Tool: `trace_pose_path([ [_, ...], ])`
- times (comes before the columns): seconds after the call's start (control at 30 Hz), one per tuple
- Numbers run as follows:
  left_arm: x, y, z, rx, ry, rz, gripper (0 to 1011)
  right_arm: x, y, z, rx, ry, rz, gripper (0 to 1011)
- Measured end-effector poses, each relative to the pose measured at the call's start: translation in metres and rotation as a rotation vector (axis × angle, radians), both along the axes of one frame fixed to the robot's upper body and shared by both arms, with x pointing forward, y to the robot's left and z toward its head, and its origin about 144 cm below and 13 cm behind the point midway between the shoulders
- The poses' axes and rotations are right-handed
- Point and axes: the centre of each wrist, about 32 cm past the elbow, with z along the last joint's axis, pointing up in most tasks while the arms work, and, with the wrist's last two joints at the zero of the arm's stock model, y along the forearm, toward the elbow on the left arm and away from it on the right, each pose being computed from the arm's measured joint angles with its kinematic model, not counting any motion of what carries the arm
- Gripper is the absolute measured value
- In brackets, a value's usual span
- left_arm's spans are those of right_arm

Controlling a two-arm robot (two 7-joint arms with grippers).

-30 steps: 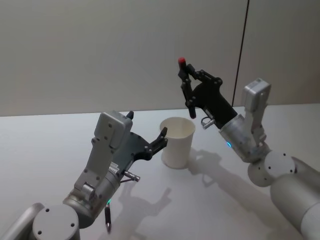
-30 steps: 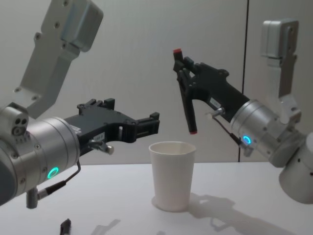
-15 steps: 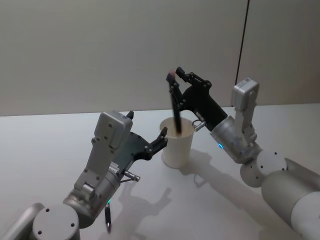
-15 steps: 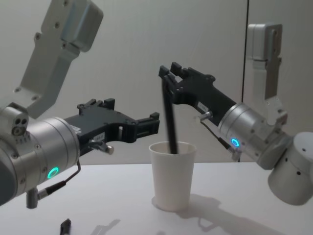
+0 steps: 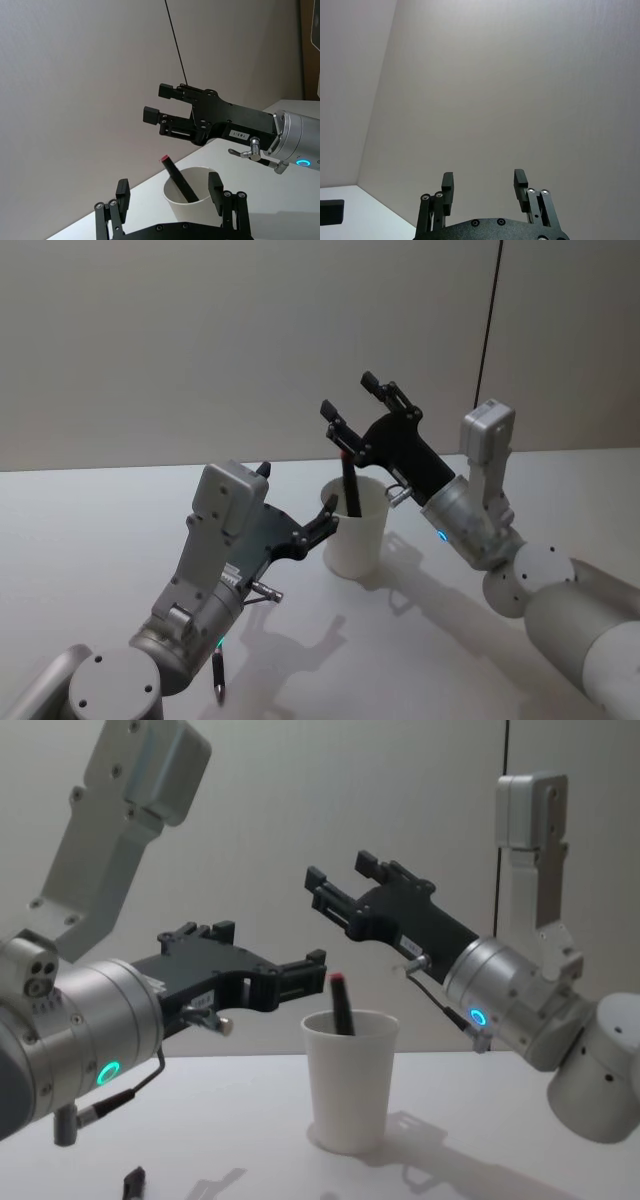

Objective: Place the pen into the pen holder.

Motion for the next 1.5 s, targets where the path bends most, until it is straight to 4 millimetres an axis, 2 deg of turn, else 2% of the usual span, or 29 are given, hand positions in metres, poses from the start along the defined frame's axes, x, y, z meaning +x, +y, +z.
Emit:
trace_pose_path([
  [0.13,0.0,0.0,0.0,0.0,0.0,0.0,1000,0.0,-0.002,-0.001,-0.007,-0.003,-0.01,837],
  [0.2,0.0,0.0,0.0,0.0,0.0,0.0,1000,0.0,-0.004,-0.001,-0.008,-0.003,-0.014,864],
  [0.27,0.0,0.0,0.0,0.0,0.0,0.0,1000,0.0,-0.006,-0.002,-0.012,-0.006,-0.023,957],
  [0.37,0.0,0.0,0.0,0.0,0.0,0.0,1000,-0.001,-0.009,-0.004,-0.014,-0.005,-0.033,1001],
  [0.83,0.0,0.0,0.0,0.0,0.0,0.0,1000,-0.008,-0.027,-0.014,-0.01,0.009,-0.078,1001],
  [1.07,0.0,0.0,0.0,0.0,0.0,0.0,1000,-0.025,-0.043,-0.013,-0.005,0.053,-0.1,1001],
  [1.5,0.0,0.0,0.0,0.0,0.0,0.0,1000,-0.07,-0.078,0.001,-0.014,0.13,-0.162,1001],
])
